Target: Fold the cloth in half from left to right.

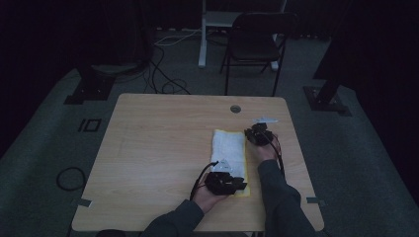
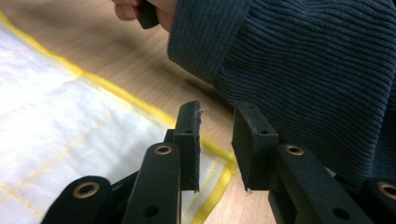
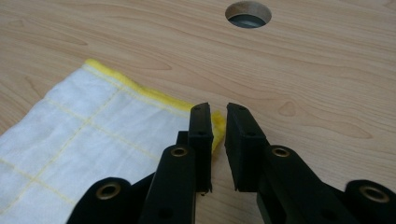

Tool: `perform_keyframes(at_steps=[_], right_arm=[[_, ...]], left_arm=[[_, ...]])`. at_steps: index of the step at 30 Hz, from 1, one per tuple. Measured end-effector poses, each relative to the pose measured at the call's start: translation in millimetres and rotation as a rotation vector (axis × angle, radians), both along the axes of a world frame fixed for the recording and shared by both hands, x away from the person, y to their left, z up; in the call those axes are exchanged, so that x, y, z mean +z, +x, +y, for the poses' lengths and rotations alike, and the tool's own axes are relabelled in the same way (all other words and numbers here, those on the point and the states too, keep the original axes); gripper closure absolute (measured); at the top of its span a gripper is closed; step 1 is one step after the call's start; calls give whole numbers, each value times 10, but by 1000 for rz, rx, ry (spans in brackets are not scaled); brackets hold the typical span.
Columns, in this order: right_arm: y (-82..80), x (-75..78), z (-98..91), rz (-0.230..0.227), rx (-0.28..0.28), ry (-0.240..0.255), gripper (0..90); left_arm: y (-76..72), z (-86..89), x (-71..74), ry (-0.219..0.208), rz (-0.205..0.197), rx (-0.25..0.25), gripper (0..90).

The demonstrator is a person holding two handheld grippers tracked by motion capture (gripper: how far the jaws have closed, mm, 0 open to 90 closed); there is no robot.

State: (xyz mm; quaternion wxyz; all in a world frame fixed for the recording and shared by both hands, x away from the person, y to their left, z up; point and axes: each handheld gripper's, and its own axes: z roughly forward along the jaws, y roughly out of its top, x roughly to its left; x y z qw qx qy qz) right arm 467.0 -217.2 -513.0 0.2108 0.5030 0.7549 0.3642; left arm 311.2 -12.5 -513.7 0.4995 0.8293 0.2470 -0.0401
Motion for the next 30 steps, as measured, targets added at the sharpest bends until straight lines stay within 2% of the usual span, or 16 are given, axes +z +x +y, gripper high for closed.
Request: perform_keyframes(at_steps=[5, 10, 12, 13, 14, 15, 17, 19, 22, 30], right_arm=[[-14, -14, -23, 13, 13, 11, 769], [-10, -52, -7, 24, 23, 19, 754], [-10, -55, -5, 25, 23, 19, 754], [-15, -60, -2, 26, 24, 23, 747], [-15, -60, -2, 26, 24, 23, 747], [-22, -63, -4, 26, 28, 21, 742], [-26, -65, -7, 24, 30, 20, 742], [-32, -70, -14, 28, 30, 19, 726], [-36, -72, -18, 29, 28, 21, 715], [-61, -87, -23, 27, 40, 20, 690]], left_arm=[[42, 73, 40, 6, -22, 36, 708], [128, 187, 59, 18, -47, 100, 697], [128, 187, 59, 18, -47, 100, 696], [202, 289, 72, 24, -64, 146, 689], [202, 289, 72, 24, -64, 146, 687], [251, 346, 75, 30, -68, 169, 684], [251, 346, 75, 30, -68, 169, 683], [333, 438, 79, 34, -76, 208, 682], [394, 496, 90, 30, -67, 224, 680], [499, 594, 92, 51, -81, 250, 675]])
